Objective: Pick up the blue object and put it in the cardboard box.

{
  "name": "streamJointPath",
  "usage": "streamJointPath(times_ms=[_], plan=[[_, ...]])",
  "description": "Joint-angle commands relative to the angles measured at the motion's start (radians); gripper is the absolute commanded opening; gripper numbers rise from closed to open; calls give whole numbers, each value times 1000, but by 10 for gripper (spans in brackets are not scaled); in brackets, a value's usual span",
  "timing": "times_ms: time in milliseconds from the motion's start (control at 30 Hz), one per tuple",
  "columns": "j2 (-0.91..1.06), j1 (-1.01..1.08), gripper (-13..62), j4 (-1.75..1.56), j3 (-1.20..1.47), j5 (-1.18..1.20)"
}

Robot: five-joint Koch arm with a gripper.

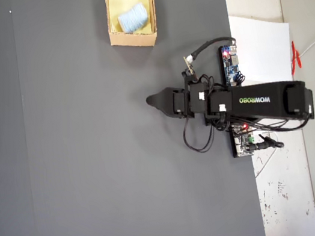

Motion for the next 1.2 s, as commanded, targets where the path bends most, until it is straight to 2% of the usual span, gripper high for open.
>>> streamJointPath(times_ms=[0,533,1167], plan=[[89,-23,337,-92,9,29],[84,-71,348,207,69,38],[83,-71,346,227,69,38]])
